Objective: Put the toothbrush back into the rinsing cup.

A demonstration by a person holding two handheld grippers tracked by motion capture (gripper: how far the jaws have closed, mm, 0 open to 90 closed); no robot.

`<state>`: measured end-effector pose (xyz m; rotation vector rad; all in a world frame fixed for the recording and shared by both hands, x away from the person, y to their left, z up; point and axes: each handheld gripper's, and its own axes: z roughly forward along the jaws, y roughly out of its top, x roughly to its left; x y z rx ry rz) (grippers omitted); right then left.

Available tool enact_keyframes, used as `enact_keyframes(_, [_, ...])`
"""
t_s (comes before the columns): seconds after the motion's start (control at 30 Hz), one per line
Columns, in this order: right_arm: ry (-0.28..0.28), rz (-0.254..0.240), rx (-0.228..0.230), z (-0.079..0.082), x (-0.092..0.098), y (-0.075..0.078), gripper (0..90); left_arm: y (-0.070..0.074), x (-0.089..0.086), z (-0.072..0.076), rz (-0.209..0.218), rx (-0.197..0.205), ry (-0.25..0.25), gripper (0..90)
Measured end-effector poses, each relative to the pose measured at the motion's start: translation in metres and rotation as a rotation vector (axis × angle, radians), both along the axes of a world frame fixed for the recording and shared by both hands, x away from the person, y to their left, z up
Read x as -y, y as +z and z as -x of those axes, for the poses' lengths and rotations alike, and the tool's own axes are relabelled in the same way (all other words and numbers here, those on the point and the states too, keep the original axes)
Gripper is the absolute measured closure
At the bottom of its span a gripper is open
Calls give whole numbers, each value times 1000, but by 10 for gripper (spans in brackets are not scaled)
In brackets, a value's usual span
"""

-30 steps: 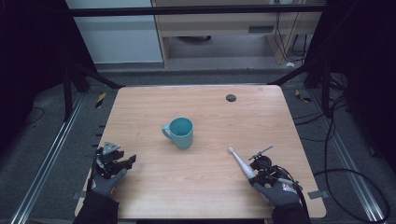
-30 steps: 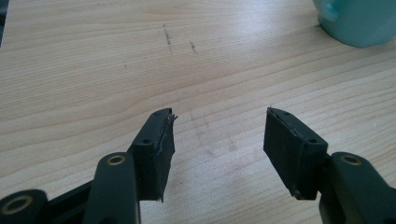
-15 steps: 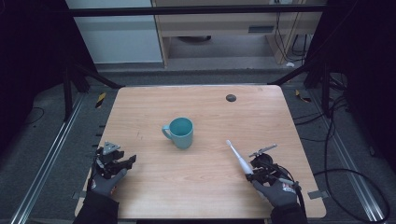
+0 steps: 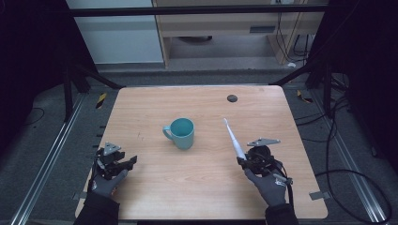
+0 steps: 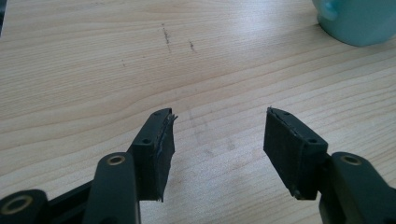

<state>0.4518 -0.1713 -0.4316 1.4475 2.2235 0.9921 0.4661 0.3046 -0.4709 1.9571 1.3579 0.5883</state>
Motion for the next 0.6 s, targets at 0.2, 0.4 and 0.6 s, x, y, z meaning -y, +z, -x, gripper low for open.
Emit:
enact_keyframes(0.2, [-37, -59, 81, -6, -5, 12, 664, 0, 0, 1, 3, 3, 3, 420])
enact_keyframes(0.4, [-73, -102, 167, -13, -11, 23, 664, 0, 0, 0, 1, -1, 4, 419])
enact_keyframes(0.6, [-123, -155, 257, -19, -19, 33, 664, 0, 0, 0, 1, -2, 4, 418])
